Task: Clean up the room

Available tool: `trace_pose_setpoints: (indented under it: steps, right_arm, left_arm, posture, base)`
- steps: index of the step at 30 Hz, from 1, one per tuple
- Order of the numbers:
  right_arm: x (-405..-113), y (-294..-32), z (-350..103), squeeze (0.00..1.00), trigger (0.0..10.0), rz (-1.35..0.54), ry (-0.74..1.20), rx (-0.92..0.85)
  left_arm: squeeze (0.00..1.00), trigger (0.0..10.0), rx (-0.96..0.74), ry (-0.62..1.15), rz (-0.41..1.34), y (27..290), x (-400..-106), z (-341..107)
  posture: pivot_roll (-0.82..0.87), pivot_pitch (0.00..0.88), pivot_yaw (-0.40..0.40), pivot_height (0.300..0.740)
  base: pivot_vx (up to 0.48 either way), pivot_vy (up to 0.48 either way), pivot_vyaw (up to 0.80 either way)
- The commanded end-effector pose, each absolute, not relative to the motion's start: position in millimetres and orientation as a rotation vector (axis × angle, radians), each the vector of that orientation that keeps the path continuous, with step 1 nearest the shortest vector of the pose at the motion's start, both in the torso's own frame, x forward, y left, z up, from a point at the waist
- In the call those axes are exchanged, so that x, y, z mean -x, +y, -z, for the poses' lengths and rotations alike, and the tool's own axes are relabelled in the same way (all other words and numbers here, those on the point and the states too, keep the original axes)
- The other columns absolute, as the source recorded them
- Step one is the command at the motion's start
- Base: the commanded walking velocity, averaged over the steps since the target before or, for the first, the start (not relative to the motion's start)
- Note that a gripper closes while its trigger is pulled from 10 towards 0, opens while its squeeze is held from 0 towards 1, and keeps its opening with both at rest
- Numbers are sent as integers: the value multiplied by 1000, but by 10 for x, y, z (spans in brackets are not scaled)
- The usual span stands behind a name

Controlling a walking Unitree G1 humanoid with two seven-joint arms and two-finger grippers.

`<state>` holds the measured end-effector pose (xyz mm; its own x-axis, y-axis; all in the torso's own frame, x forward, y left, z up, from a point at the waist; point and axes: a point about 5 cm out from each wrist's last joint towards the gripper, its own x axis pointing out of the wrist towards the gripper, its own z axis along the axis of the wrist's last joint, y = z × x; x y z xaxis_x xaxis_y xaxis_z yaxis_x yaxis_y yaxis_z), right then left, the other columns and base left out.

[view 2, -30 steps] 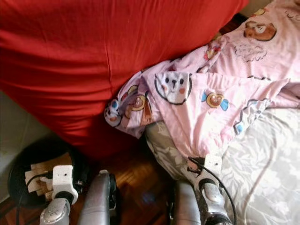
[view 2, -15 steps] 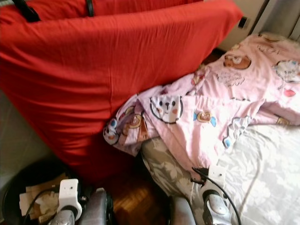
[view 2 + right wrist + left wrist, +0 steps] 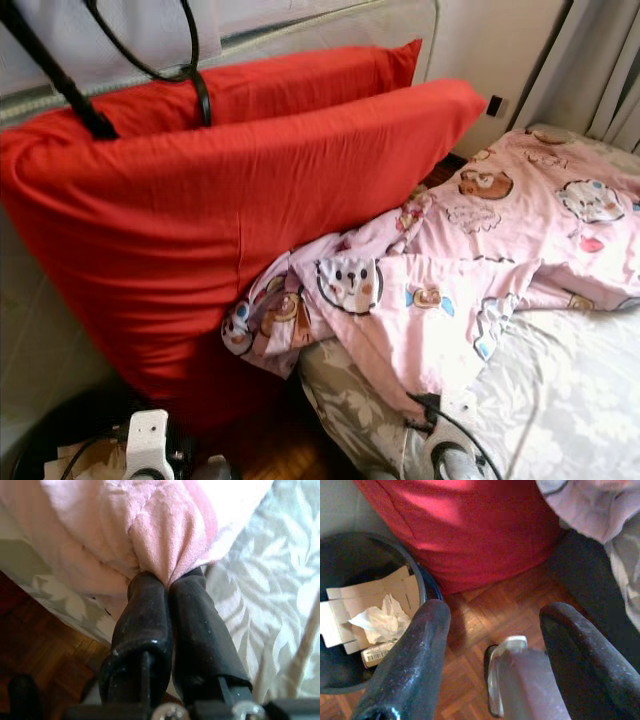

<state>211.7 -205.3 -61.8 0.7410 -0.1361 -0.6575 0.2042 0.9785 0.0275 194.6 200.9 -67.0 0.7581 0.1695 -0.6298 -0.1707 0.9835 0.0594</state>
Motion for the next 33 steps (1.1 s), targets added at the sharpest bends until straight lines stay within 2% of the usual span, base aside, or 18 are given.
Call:
trace_pose_setpoints:
  steps: [1, 9, 33]
  right_arm:
    - [-2024, -2038, 681, 0, 10000, 173, 761, -80]
    - [-1897, -2014, 769, 0, 10000, 138, 855, -12]
    - [-1881, -1992, 779, 0, 10000, 144, 853, 1]
  left_arm:
    - [0, 10000, 16, 734, -205, 2018, -1869, 727]
    - [0, 10000, 18, 815, -229, 2033, -1746, 809]
    - [0, 10000, 6, 918, -149, 1994, -1571, 912]
  posture:
    - [-100, 0, -19, 732]
    - [-98, 0, -16, 740]
    - [-130, 0, 20, 740]
  base:
    - [0, 0, 0]
    - [0, 0, 0]
    - [0, 0, 0]
